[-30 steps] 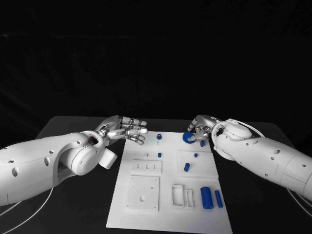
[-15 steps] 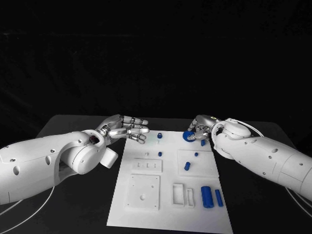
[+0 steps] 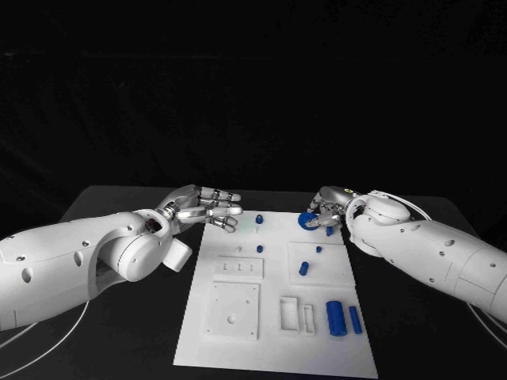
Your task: Assemble the parts on the task board
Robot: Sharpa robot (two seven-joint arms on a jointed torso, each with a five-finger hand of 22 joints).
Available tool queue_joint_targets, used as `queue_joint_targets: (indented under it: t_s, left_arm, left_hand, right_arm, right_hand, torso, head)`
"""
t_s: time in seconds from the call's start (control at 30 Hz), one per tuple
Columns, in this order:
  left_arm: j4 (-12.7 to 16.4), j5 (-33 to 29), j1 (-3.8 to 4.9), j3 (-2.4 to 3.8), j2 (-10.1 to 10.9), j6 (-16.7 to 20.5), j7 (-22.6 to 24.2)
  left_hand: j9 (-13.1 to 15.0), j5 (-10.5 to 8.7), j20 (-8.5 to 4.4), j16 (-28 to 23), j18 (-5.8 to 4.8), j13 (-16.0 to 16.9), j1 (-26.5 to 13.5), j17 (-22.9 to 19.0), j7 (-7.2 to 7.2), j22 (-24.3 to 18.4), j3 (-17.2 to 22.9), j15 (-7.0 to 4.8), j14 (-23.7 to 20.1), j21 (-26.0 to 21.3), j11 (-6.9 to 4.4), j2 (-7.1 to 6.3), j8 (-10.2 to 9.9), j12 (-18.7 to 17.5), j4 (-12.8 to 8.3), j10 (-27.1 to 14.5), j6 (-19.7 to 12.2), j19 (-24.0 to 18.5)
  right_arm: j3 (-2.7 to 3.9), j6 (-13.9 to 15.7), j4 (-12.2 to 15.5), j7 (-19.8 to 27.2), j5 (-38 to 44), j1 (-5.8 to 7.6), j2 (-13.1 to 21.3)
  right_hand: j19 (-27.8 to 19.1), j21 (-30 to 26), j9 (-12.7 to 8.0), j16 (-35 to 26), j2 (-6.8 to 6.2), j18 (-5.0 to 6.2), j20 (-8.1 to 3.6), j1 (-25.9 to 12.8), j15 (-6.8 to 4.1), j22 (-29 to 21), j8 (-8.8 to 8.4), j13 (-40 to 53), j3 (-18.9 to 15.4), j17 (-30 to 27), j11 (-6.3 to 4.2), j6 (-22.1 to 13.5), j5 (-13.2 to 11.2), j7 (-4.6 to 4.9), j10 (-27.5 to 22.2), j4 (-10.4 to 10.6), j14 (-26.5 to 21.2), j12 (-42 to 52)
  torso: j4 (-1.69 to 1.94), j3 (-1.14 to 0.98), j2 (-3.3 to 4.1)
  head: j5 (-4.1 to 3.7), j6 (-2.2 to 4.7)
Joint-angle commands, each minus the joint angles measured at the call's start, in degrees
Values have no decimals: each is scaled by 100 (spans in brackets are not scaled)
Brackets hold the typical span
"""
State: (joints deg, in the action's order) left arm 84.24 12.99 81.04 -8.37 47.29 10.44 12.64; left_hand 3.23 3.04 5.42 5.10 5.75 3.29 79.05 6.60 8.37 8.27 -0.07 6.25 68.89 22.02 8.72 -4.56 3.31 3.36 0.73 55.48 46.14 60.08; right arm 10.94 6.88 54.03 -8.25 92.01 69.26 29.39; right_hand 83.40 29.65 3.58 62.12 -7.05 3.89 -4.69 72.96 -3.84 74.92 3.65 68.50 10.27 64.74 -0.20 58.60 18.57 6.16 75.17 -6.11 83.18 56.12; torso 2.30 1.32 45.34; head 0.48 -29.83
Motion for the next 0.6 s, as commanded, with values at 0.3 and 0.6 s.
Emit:
queue_joint_targets:
  t_s: [0.3, 0.6]
  left_arm:
    - [5, 8, 9, 5, -9, -84, 17]
    - [-8, 8, 9, 5, -8, -87, 14]
  left_hand:
    - [-5, -8, -12, 27, 44, 7, 2, 8, -3, 3, 6, 5, -41, 18, 5, 50, -8, 12, -26, -31, -25, -45]
    - [-5, -8, -12, 27, 44, 7, 2, 8, -3, 3, 6, 5, -41, 18, 5, 50, -8, 12, -26, -31, -25, -45]
  right_arm:
    - [-12, -321, 74, -78, 104, -17, 29]
    - [-12, -331, 84, -86, 143, -17, 49]
  right_hand:
    - [-36, 64, 7, 46, 14, 89, 15, 75, 17, 387, -8, 35, -641, 55, 17, -59, 309, 17, 27, 320, 27, 57]
    - [-52, 135, 5, 63, -5, 97, 15, -7, 13, 396, -9, 49, -386, 87, 5, -56, 1020, 24, 18, 89, 30, 70]
  torso:
    - [6, -2, 1]
    - [0, 0, -2]
  head:
    - [-7, -18]
    - [-1, -23]
